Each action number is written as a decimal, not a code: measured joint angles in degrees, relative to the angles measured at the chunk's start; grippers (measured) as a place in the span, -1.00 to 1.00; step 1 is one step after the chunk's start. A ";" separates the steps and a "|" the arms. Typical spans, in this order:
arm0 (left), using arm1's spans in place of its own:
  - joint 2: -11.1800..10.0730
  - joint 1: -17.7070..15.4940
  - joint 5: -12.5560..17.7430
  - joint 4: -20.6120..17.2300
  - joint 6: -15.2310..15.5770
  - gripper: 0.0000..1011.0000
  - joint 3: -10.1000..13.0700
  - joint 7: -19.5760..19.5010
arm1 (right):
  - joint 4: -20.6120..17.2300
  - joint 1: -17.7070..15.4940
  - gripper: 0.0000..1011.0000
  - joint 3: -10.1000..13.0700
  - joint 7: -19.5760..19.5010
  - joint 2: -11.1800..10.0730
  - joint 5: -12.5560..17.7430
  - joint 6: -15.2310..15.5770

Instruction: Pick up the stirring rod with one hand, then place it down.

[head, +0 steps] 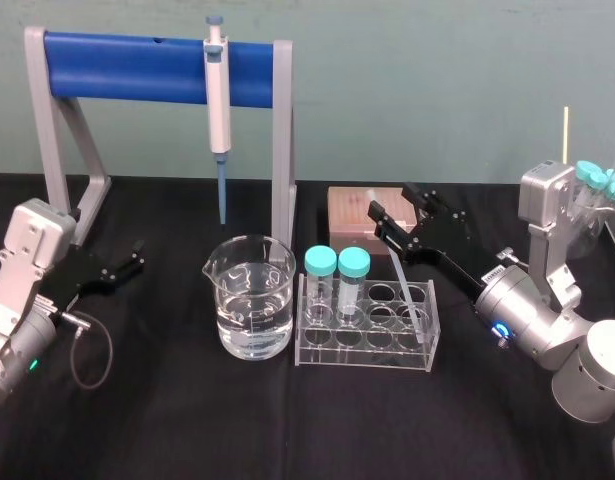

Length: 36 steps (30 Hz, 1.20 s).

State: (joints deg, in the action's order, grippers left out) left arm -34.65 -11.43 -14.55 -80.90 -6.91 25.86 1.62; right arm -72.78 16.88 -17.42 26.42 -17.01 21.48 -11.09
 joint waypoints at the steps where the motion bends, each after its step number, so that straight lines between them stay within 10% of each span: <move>1: 0.00 0.00 0.00 0.00 0.00 0.98 0.00 0.00 | 0.00 0.00 0.31 0.00 0.00 0.00 0.01 0.00; 18: 0.00 0.00 0.00 0.00 0.00 0.98 0.00 0.00 | -0.90 -0.28 0.98 0.93 0.20 0.05 0.84 -1.20; 30: 0.00 0.00 0.00 0.00 0.00 0.98 0.00 0.00 | -7.42 -5.77 0.98 8.35 -17.45 3.07 -4.66 0.21; 36: 0.00 0.00 0.00 0.00 0.00 0.98 0.00 0.00 | -6.51 -7.07 0.98 9.59 -19.48 4.26 -5.20 2.41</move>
State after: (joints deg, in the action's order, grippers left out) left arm -34.65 -11.43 -14.55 -80.90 -6.91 25.86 1.62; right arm -79.29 9.81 -7.82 6.94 -12.74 16.28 -8.68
